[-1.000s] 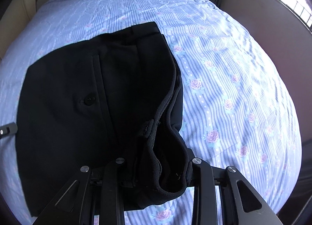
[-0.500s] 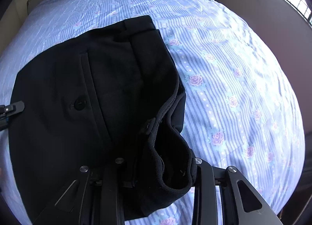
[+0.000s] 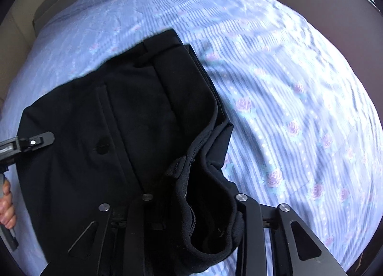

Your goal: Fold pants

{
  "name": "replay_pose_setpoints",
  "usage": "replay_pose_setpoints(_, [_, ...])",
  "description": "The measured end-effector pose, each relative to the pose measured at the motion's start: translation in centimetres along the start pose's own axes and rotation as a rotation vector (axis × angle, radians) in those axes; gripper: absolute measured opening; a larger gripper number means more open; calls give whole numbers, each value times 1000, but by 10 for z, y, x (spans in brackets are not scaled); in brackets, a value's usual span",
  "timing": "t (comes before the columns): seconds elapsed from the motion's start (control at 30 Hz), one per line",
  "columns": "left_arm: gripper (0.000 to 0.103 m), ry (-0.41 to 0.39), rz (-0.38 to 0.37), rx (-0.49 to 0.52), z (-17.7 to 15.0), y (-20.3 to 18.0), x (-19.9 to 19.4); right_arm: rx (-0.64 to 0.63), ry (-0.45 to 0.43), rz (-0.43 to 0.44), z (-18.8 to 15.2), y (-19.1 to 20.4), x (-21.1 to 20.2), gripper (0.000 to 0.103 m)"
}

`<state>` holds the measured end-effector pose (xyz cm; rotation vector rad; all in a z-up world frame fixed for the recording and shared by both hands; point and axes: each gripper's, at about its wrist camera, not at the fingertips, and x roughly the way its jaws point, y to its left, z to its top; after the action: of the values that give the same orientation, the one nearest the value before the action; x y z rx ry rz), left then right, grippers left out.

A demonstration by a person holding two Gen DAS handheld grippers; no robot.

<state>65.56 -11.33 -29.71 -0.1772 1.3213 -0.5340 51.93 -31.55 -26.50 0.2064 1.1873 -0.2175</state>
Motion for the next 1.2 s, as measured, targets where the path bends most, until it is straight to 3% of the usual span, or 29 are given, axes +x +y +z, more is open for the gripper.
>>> replay_pose_setpoints(0.2, [17, -37, -21, 44, -15, -34, -46, -45, -73, 98, 2, 4, -55, 26])
replay_pose_setpoints(0.33, [17, -47, 13, 78, -35, -51, -75, -86, -107, 142, -5, 10, -96, 26])
replay_pose_setpoints(0.83, [17, -147, 25, 8, -161, -78, -217, -213, -143, 194, -93, 21, -243, 26])
replay_pose_setpoints(1.07, [17, -206, 97, 49, -214, -84, -288, -215, -190, 242, -141, 42, -304, 26])
replay_pose_setpoints(1.2, [17, -257, 150, 35, -243, -83, -320, -251, -193, 288, -153, 55, -317, 26])
